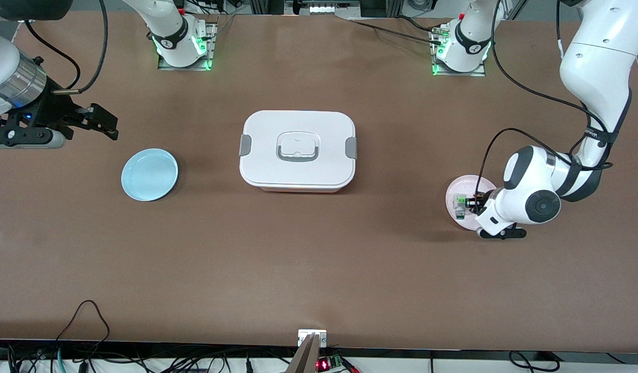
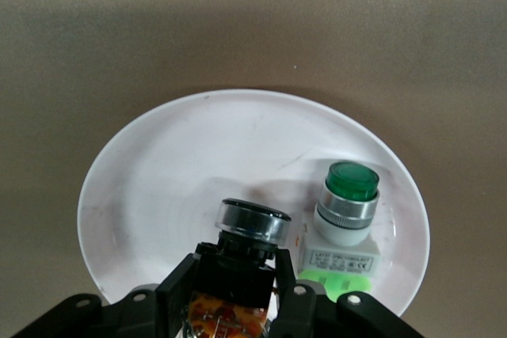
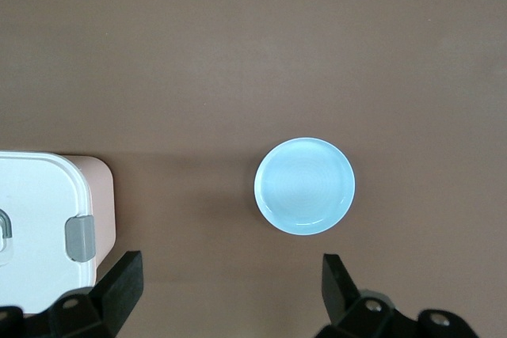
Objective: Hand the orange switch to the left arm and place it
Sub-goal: 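Lower the orange switch onto the white plate with the left gripper, then open the left gripper to release the switch on the plate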
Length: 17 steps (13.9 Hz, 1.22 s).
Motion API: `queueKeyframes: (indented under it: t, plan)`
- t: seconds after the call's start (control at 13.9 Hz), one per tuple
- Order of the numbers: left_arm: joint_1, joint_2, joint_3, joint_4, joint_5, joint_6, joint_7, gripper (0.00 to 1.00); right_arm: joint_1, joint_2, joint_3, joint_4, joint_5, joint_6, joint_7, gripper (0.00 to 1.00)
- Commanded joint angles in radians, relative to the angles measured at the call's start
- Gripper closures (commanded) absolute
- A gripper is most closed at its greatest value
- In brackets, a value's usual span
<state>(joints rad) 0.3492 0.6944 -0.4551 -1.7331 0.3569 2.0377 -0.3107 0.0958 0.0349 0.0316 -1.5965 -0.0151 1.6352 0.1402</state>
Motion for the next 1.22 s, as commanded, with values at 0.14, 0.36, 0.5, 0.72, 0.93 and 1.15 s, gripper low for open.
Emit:
queueKeyframes:
  t: [0.14, 0.36, 0.5, 0.72, 0.93, 1.15]
  plan:
    - [-0.002, 0.008, 0.010, 0.052, 0.037, -0.007, 0.005, 0.00, -0.025, -0.044, 0.001, -0.010, -0.002, -0.037, 0.016, 0.00]
    - [0.008, -0.030, 0.003, 0.060, 0.027, -0.013, 0.036, 0.00, -0.045, -0.044, 0.018, -0.007, 0.000, -0.046, 0.016, 0.00]
    - [0.034, -0.102, -0.029, 0.072, 0.020, -0.034, 0.054, 0.00, -0.044, -0.043, 0.016, -0.002, 0.000, -0.046, 0.007, 0.00]
    - [0.039, -0.205, -0.068, 0.119, 0.016, -0.151, 0.137, 0.00, -0.036, -0.032, 0.016, 0.038, -0.002, -0.104, 0.008, 0.00]
    - [0.034, -0.338, -0.073, 0.156, -0.031, -0.212, 0.196, 0.00, -0.036, -0.029, 0.016, 0.043, 0.000, -0.100, 0.007, 0.00]
    - [0.036, -0.377, -0.077, 0.278, -0.097, -0.417, 0.237, 0.00, -0.039, -0.023, 0.013, 0.043, 0.001, -0.094, 0.012, 0.00]
